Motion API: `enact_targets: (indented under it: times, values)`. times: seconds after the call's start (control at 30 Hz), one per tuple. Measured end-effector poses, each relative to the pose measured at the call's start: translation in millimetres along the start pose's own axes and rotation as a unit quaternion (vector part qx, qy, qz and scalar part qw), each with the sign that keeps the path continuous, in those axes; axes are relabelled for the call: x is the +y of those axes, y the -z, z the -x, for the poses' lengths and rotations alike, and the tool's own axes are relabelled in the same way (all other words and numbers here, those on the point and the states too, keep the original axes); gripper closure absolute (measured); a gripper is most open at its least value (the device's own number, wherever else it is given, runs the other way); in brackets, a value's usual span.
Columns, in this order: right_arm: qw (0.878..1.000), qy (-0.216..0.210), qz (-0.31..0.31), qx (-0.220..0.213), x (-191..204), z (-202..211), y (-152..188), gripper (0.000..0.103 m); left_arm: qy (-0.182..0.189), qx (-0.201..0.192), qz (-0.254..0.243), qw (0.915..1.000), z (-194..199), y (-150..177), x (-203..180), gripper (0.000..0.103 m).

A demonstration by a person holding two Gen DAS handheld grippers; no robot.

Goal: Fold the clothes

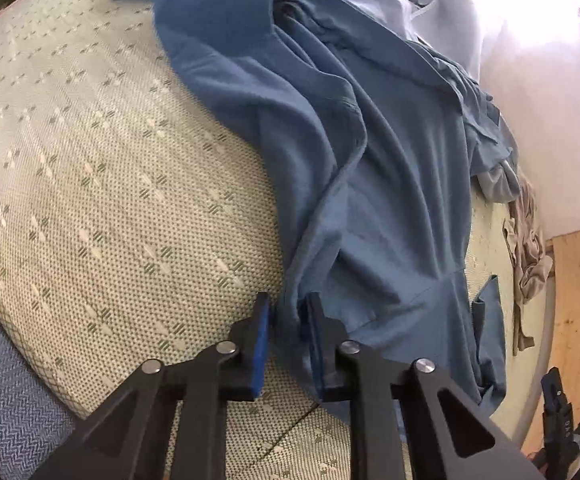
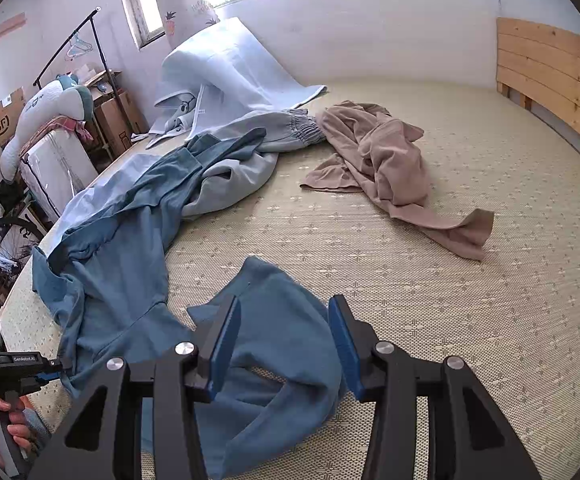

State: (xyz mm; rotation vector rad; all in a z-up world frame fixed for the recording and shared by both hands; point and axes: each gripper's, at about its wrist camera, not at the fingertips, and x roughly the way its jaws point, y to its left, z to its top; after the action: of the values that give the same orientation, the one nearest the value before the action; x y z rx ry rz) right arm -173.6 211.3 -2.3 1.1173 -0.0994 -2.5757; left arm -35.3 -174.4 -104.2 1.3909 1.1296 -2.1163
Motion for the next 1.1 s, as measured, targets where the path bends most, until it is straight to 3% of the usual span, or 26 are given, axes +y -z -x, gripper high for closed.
enact_targets:
  times: [0.2, 0.47, 0.67, 0.83, 0.97, 1.1]
  values:
    - [1.000, 0.000, 0.000, 0.001, -0.6, 0.0, 0.2, 0.054, -0.017, -0.042, 0.044, 0.9980, 18.2, -1.2, 19.0, 0.088]
    - [1.000, 0.000, 0.000, 0.001, -0.1, -0.6, -0.2, 0.054, 0.027, -0.023, 0.036, 0.9987, 10.6, -1.0, 11.7, 0.084]
    - [1.000, 0.000, 0.000, 0.002, 0.2, -0.6, 0.1, 0.054, 0.022, -0.002, 0.028, 0.9993, 7.1, -2.8, 16.1, 0.083]
    - [1.000, 0.000, -0.001, 0.002, 1.0, -0.8, 0.4, 0.054, 0.014, -0.007, 0.021, 0.9997, 7.9, -2.7, 12.4, 0.083]
    - [1.000, 0.000, -0.002, 0.003, 1.3, -0.6, -0.1, 0.054, 0.011, -0.013, 0.012, 0.9998, 9.3, -2.9, 7.9, 0.095]
    - [1.000, -0.001, -0.002, 0.003, 1.0, -0.3, -0.3, 0.054, 0.010, -0.034, -0.010, 0.9993, 16.5, -4.1, -2.1, 0.098]
